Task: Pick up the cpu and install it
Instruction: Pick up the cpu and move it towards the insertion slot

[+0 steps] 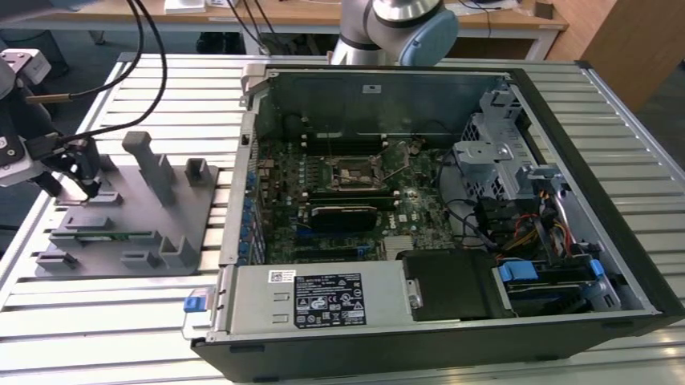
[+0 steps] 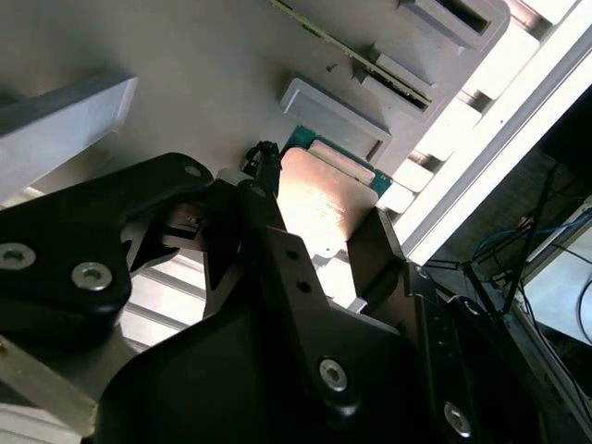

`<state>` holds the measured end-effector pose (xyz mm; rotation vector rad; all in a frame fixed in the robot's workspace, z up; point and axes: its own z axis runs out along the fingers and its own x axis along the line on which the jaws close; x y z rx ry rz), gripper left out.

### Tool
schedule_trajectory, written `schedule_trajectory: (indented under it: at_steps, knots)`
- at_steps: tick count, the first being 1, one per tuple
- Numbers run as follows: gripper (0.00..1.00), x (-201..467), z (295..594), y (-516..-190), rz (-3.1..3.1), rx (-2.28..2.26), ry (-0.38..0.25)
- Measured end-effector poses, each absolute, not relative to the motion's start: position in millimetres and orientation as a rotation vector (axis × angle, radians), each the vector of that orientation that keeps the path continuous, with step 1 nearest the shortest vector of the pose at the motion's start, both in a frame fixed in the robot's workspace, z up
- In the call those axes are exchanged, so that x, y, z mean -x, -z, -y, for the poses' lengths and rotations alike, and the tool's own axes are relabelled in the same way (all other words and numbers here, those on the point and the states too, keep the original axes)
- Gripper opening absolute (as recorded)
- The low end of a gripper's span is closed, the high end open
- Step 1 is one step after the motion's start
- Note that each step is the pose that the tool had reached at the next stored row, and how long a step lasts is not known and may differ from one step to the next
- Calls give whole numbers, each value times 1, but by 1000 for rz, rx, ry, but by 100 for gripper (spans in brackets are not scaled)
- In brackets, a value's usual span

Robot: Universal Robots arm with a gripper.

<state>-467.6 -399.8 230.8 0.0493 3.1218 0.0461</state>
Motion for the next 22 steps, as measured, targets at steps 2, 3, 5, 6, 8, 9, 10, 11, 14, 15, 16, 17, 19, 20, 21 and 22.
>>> schedule_trajectory:
  at_steps: [2,3,5,6,8,9,10,11,14,15,16,17,19,20,21,22]
  knots:
    - [54,468,400,-234,-3122,-49,-46]
    - [54,468,400,-236,-3122,-49,-46]
    - [54,468,400,-239,-3122,-49,-46]
    - [54,468,400,-240,-3122,-49,-46]
    - [54,468,400,-243,-3122,-49,-46]
    - [54,468,400,-245,-3122,-49,-46]
    - [54,468,400,-246,-3122,-49,-46]
    - [54,468,400,-247,-3122,-49,-46]
    - [54,468,400,-251,-3122,-49,-46]
    - [54,468,400,-253,-3122,-49,-46]
    - [54,468,400,-254,-3122,-49,-46]
    - [54,468,400,-256,-3122,-49,-46]
    - [54,468,400,-259,-3122,-49,-46]
    - [54,468,400,-260,-3122,-49,-46]
    - [54,468,400,-262,-3122,-49,-46]
    - [54,468,400,-263,-3122,-49,-46]
